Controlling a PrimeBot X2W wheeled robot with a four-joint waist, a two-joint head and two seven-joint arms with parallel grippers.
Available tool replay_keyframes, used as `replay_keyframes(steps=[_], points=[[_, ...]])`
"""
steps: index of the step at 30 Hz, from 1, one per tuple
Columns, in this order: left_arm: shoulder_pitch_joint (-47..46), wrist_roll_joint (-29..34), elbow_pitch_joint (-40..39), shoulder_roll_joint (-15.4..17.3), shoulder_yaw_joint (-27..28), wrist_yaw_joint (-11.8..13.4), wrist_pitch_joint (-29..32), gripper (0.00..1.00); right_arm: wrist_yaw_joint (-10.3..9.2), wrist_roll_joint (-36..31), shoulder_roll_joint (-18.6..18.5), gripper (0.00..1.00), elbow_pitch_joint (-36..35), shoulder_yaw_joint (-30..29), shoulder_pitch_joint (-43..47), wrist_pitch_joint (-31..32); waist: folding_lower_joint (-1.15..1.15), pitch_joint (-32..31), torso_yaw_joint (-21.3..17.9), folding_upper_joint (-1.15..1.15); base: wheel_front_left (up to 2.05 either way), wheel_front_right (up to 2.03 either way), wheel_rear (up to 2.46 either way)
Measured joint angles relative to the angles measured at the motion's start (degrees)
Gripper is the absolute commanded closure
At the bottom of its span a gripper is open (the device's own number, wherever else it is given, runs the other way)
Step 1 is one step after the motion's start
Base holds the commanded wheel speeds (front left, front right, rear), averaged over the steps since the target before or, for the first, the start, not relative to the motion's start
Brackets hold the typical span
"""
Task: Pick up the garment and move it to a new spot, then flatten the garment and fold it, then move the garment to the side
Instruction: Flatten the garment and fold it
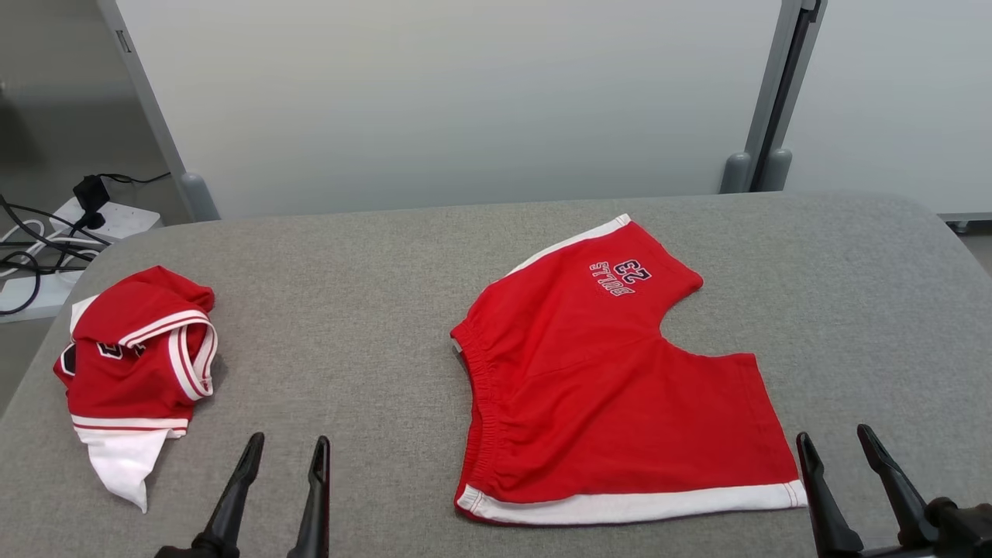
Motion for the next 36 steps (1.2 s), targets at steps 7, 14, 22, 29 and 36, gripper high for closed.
replay_keyframes(steps=[7,14,22,29,36], points=[[1.0,3.1,2.2,-0.1,-0.8,-0.2,0.0,0.0,0.0,0.2,0.0,0.0,0.3,-1.4,2.7,0.0,0.0,-0.6,0.0,0.0,0.0,0.0,0.0],[1.0,3.1,2.8,0.0,-1.5,-0.2,0.0,0.0,0.0,0.2,0.3,0.0,0.2,-2.1,3.1,0.0,0.0,-0.6,0.1,0.0,0.0,0.0,0.0],[1.0,3.1,3.0,0.0,-1.5,-0.2,0.0,0.0,0.0,0.2,0.3,0.0,0.2,-2.0,3.2,0.0,0.0,-0.1,0.3,0.0,0.0,0.0,0.0],[1.0,3.1,3.3,0.0,-1.5,-0.2,0.0,0.0,0.0,0.2,0.3,0.0,0.2,-2.0,3.2,0.0,0.0,0.1,0.4,0.0,0.0,0.0,0.0],[1.0,3.2,3.6,0.0,-1.5,-0.3,0.0,0.0,0.0,0.2,0.4,0.0,0.1,-1.9,3.2,0.0,0.0,0.6,0.6,0.0,0.0,0.0,0.0]])
